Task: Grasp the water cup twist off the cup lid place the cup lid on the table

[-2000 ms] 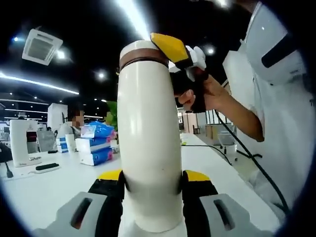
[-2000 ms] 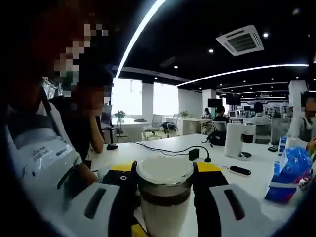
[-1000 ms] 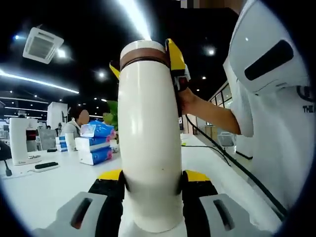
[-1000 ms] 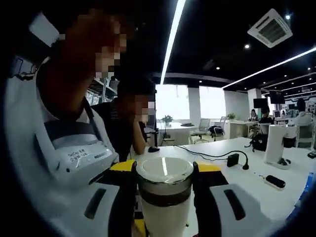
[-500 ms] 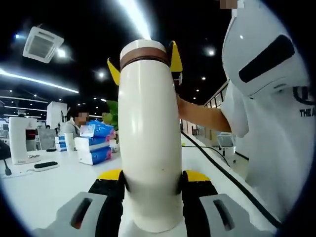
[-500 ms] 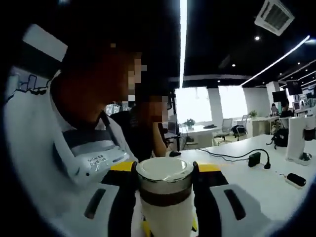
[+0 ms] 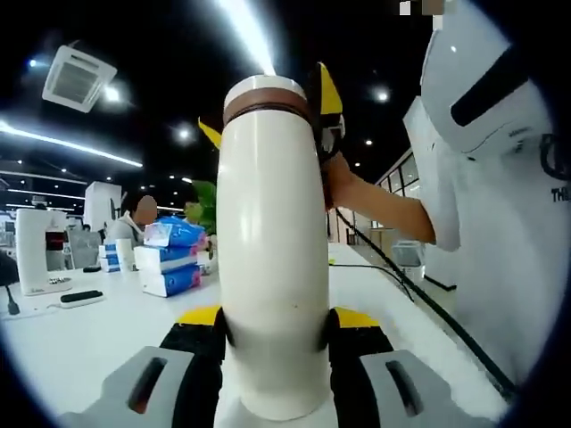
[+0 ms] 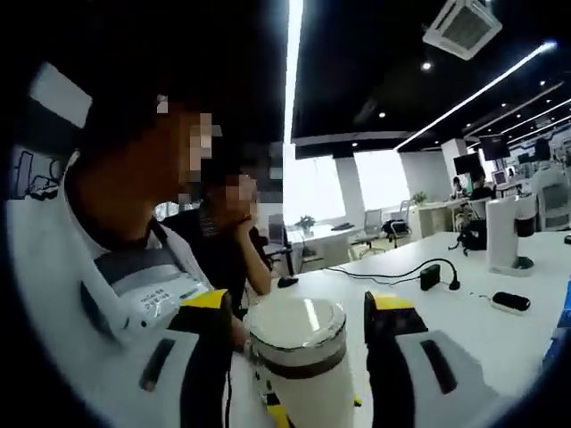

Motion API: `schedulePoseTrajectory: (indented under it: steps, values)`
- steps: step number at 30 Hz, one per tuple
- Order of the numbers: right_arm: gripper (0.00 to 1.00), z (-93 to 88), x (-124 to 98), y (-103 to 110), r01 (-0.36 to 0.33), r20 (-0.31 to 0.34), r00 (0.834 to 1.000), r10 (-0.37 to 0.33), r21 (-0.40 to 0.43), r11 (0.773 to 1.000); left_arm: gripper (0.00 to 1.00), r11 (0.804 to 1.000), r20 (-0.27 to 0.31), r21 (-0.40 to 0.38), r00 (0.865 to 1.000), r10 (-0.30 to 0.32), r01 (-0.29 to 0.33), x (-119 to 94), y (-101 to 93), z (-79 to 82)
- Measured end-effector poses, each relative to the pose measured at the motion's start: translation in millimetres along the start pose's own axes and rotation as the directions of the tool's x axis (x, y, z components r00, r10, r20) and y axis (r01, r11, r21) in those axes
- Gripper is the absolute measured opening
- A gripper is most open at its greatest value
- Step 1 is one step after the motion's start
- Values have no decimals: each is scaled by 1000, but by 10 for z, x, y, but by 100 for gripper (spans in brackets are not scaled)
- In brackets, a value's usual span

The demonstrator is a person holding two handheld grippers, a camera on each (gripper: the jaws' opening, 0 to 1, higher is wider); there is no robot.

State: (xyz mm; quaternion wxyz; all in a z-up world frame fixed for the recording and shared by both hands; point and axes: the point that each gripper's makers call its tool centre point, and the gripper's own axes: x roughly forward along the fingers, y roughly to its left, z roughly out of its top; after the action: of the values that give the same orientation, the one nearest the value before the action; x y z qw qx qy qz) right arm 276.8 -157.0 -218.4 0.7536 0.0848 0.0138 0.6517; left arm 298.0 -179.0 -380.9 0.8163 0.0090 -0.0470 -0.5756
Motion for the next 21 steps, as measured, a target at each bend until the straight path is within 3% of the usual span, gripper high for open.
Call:
schedulePoseTrajectory:
  steps: [3,6,10,12,14,16,18,20,21]
  values:
    - [75,184,-130,71,104,48,994,-103,-22,994,47,1000,0,-3,1000,0,0,5,-3,1]
    - [73,198,-243,49,269,34,963,-267,-95,958,47,1000,0,1,1000,1,-1,5,-10,2]
    - [70,75,-404,37,468,0,878,-478,-205,860,47,1000,-2,6,1000,4,-4,3,-16,0]
    - [72,-43,-452,84,557,-7,825,-566,-170,813,47,1000,-1,4,1000,4,-4,4,-8,-2]
    - [76,-157,-441,174,602,-22,789,-614,-176,779,47,1000,-2,4,1000,4,-4,5,-6,-3]
    - [76,-258,-457,229,675,-22,724,-690,-185,714,47,1000,-3,3,1000,5,-5,4,-2,-4]
    - [76,-290,-456,273,713,-1,686,-728,-196,673,47,1000,-4,3,1000,6,-6,3,0,-6]
    - [76,-285,-460,302,745,34,661,-750,-148,650,47,1000,-4,3,1000,6,-6,4,10,-8]
    - [76,-292,-448,320,749,44,659,-751,-129,650,47,1000,-4,3,1000,6,-6,7,16,-8]
